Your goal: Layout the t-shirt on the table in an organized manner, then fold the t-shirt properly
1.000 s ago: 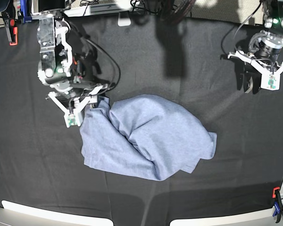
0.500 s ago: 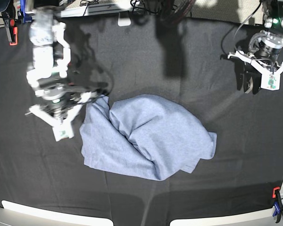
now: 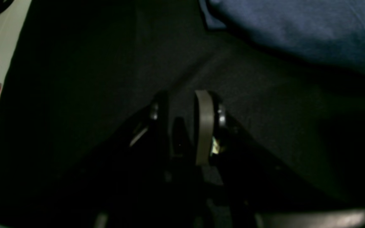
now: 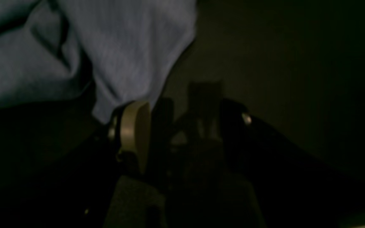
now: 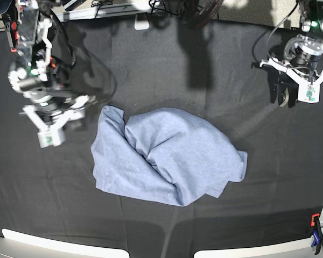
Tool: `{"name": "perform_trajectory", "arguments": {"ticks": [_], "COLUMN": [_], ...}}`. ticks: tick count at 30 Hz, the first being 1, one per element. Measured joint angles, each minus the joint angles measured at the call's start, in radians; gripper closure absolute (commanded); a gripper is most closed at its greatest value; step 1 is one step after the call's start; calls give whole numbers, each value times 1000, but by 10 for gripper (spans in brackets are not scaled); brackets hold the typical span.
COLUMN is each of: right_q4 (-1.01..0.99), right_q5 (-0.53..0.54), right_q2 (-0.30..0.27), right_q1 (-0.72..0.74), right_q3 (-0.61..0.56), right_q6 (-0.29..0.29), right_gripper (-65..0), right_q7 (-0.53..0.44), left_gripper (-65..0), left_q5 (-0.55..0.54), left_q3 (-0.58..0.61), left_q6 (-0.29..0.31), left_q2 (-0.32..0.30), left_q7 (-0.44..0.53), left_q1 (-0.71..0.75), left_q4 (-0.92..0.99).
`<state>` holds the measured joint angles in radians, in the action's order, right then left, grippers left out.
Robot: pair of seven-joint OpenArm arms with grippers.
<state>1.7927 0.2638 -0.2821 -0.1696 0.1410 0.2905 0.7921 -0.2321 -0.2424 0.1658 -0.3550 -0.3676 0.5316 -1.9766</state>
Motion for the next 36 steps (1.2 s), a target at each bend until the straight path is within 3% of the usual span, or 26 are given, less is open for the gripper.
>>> {"name": "perform_trajectory", "arguments": {"ticks": [7, 10, 12, 16, 19, 26, 29, 34, 36], "right_q4": [-167, -211, -220, -220, -220, -50, 29, 121, 170], "right_q5": [2, -1, -9, -27, -47, -275, -290, -367, -373], "right_q2": [1, 2, -2, 0, -1, -3, -6, -4, -27], "right_q1": [102, 137, 154, 175, 188, 203, 197, 116, 89], "right_q3": [-184, -244, -266, -278, -277, -275, -253, -159, -99], "right_q6": [-2, -64, -74, -72, -71, -68, -70, -63, -61], "right_gripper": [-344, -341, -275, 0, 0, 0, 0, 0, 0], "right_q7": [-3, 37, 69, 77, 81, 148, 179, 191, 192], "left_gripper": [-132, -132, -132, -132, -132, -132, -132, -132, -132], "left_q5": [0, 0, 0, 0, 0, 0, 0, -1, 0], "left_q3": [0, 0, 0, 0, 0, 0, 0, 0, 0], "left_q6": [0, 0, 0, 0, 0, 0, 0, 0, 0], "left_q2": [0, 0, 0, 0, 0, 0, 0, 2, 3], "left_q7": [0, 0, 0, 0, 0, 0, 0, -2, 0], "left_q1": [0, 0, 0, 0, 0, 0, 0, 0, 1], "left_q4": [0, 0, 0, 0, 0, 0, 0, 0, 0]}}
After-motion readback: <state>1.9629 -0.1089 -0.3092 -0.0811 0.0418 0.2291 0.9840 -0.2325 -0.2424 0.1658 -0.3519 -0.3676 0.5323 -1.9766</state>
